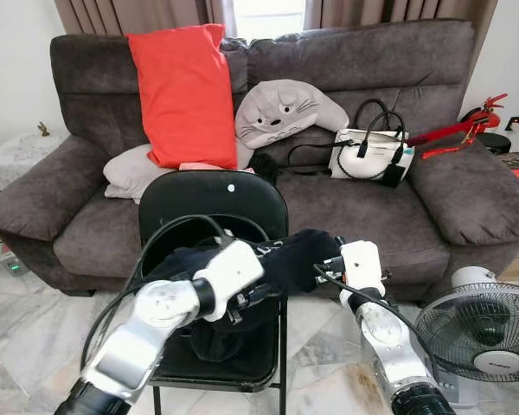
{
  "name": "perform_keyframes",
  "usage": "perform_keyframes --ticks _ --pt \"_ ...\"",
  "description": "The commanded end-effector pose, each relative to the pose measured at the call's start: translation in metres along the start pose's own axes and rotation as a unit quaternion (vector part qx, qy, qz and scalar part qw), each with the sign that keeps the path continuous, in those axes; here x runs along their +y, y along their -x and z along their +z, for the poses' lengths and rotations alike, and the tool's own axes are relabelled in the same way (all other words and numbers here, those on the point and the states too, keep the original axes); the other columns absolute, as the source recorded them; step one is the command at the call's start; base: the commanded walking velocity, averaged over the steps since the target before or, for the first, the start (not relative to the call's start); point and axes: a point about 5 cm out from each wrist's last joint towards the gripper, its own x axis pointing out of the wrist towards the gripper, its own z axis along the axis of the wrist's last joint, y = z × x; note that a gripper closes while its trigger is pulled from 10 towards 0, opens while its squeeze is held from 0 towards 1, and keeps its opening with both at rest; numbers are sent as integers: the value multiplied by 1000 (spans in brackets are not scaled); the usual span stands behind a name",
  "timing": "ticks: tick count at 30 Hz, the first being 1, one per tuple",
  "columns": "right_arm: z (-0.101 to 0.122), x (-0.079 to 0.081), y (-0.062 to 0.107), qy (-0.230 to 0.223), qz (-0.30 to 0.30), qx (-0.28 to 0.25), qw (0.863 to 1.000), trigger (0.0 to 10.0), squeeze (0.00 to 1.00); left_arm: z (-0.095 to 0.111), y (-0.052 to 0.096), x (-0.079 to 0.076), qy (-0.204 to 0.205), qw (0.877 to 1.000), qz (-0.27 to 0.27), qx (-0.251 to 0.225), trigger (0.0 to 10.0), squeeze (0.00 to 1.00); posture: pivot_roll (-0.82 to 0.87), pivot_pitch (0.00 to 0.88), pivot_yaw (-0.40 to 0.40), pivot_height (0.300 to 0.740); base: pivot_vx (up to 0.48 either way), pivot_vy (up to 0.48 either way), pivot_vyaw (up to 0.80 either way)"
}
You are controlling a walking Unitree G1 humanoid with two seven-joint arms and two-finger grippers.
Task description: Hang hanger
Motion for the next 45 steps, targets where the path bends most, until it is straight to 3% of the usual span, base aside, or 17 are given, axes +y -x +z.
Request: perform_keyframes --ticks 1,2,3,4,6,7,11,12,13,14,15,16,19,23,28,30,45 --pt "4 -2 -4 -8 -9 2 1000 0 0 0 9 17 28 998 54 -13 10000 1000 30 0 79 740 0 0 0" --pt "4 -3 -4 -15 -13 3 1000 0 0 -4 11 26 36 995 96 -12 10000 1000 30 0 79 740 0 0 0" --pt "4 -6 -5 -42 -36 8 998 0 0 -25 19 54 95 959 266 8 10000 0 30 0 79 740 0 0 0" --pt "4 -9 -5 -78 -58 15 995 0 0 -51 29 61 144 920 361 51 10000 0 25 0 77 740 0 0 0" --pt "7 -5 -4 -95 -54 0 994 0 0 -72 33 52 158 909 378 80 10000 0 17 0 67 740 0 0 0" --pt "11 1 -1 -99 -42 -21 994 0 0 -84 35 41 203 896 387 73 10000 0 21 0 61 740 0 0 0" --pt "13 -6 3 -125 -82 -32 988 0 0 -90 36 31 228 890 389 65 10000 0 24 0 58 740 0 0 0" --pt "12 -7 2 -128 -98 -22 987 4275 0 -91 40 30 244 879 406 57 10000 0 32 0 60 740 0 0 0" --pt "11 -7 1 -128 -99 -16 987 4275 0 -92 41 31 249 872 419 55 10000 0 33 0 62 740 0 0 0" --pt "10 -6 1 -125 -100 -11 987 10000 0 -93 41 32 251 866 428 54 10000 0 31 0 65 740 0 0 0" --pt "15 1 0 -83 -69 -29 994 10000 0 -93 40 31 255 859 441 49 10000 0 27 0 65 740 0 0 800" --pt "19 3 0 -75 -60 -43 994 10000 0 -93 39 31 257 856 445 45 10000 0 30 0 66 740 0 0 800" --pt "28 11 1 -74 -39 -70 994 10000 0 -91 39 35 249 856 452 38 10000 0 34 0 69 740 0 0 800" --pt "31 14 1 -59 -28 -79 995 10000 0 -92 46 42 247 842 479 36 10000 0 43 0 64 740 0 0 800" --pt "31 11 -2 -56 -35 -71 995 10000 0 -88 40 46 247 841 480 26 10000 0 42 0 60 740 0 0 800" --pt "31 10 -3 -53 -37 -70 995 10000 0 -91 41 47 251 835 488 37 10000 0 37 0 63 740 0 0 800" --pt "30 7 -3 -53 -45 -67 995 10000 0 -93 44 50 251 833 491 40 10000 0 37 0 70 740 0 0 800"
